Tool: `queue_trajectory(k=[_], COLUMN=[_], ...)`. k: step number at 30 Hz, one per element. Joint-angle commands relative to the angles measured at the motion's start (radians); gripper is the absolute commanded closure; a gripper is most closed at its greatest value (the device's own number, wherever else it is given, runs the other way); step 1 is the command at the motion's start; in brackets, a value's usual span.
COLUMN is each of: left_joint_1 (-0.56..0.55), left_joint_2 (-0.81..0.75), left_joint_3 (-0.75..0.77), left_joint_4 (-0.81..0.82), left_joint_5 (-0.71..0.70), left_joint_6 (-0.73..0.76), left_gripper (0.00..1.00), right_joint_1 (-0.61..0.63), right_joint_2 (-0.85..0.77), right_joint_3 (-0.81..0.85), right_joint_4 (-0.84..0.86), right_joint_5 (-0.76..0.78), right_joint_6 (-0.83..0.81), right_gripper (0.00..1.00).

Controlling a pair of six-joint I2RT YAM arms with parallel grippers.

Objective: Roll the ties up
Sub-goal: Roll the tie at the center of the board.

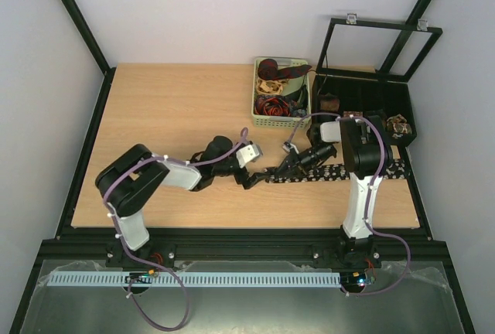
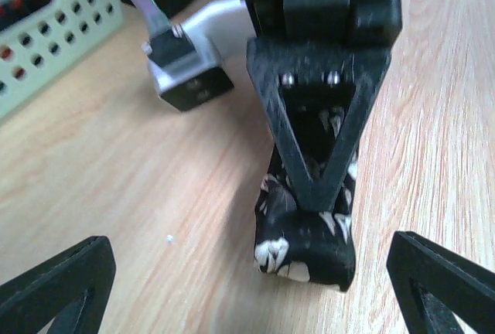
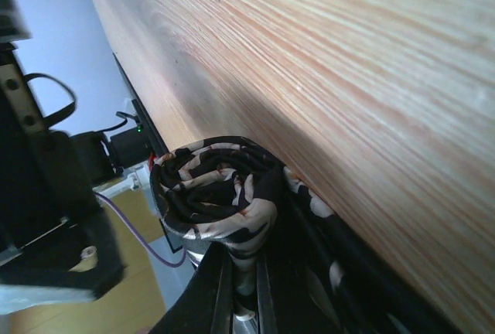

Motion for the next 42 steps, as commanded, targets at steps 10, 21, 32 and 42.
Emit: queue_trajectory(k=[10,21,32,42], left_joint_1=[-0.046,-0.05,-0.022,-0.025], left_joint_2=[0.265,0.331,0.207,0.191], left_joint_3=[0.032,0.047,-0.024,-0.009], left_joint_4=[0.272,0.293,0.047,-0.11], left_joint_5=[0.167,0.08,0.071,0.071], left_joint_6=[0.128,0.18,0.302,0.336], left_gripper=[0.13,0.46,0.7,0.73], right_joint_1=[-0.008,0.032,0.029,0.06], right_joint_2=[0.092,0.134,0.041,-0.086], right_joint_3=[-0.039,0.026,0.06,0.094], right_joint_4=[-0.023,-0.027,-0.104,-0.129], right_joint_5=[0.256,0.197,0.169,0.11], right_joint_6=[0.003,0.005,-0.032,0.002], right_gripper=[0.99,0.96,0.65,0.58])
